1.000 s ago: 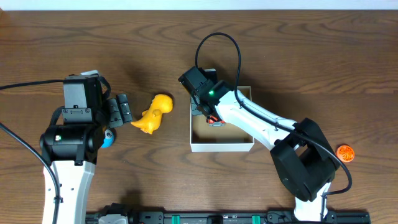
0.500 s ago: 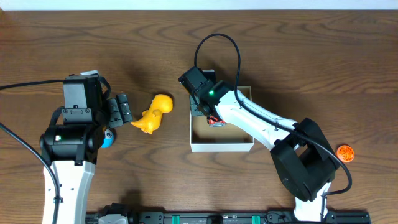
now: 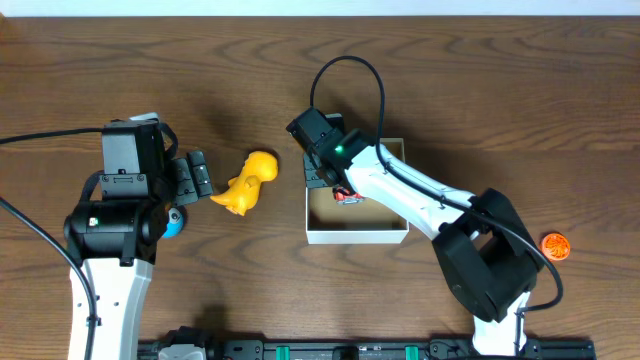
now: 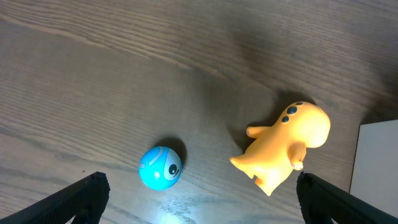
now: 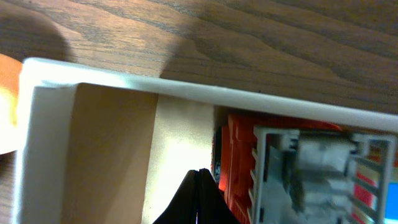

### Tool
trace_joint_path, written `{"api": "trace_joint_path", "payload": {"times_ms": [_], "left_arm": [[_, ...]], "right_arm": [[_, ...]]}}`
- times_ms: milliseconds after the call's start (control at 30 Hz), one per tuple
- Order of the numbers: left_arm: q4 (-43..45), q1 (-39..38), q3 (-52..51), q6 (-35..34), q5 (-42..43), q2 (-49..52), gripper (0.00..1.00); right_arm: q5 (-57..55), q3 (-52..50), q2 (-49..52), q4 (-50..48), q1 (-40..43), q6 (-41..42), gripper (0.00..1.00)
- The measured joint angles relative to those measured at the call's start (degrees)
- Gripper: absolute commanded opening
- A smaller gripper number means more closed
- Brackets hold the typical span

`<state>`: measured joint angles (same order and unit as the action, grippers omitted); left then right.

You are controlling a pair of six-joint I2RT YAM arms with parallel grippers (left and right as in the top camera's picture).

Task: Pack container
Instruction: 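Lower the red truck into the box beside the cube with the right gripper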

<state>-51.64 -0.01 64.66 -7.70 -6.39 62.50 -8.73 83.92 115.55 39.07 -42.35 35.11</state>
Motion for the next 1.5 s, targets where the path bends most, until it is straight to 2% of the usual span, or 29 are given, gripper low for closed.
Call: {"api": "trace_joint_path", "payload": {"times_ms": [733, 867, 1367, 1500], "left_arm": [[-0.02, 0.00, 0.00, 0.00, 0.00, 0.00, 0.98], [-0.04, 0.00, -0.02, 0.00, 0.00, 0.00, 0.98], [-0.02, 0.00, -0.02, 0.00, 0.00, 0.00, 0.98], [-0.02, 0.00, 0.00, 0.00, 0.00, 0.00, 0.98]], "right_arm": [[-4.55, 0.35, 3.13, -0.07, 0.00, 2.43, 0.02], [-4.83, 0.35, 3.13, -0.09, 0.00, 2.84, 0.13], [-2.32, 0.59, 3.10, 0.15, 0.00, 0.31, 0.28], [-1.51, 0.70, 2.95, 0.15, 0.00, -1.60, 0.29]]}}
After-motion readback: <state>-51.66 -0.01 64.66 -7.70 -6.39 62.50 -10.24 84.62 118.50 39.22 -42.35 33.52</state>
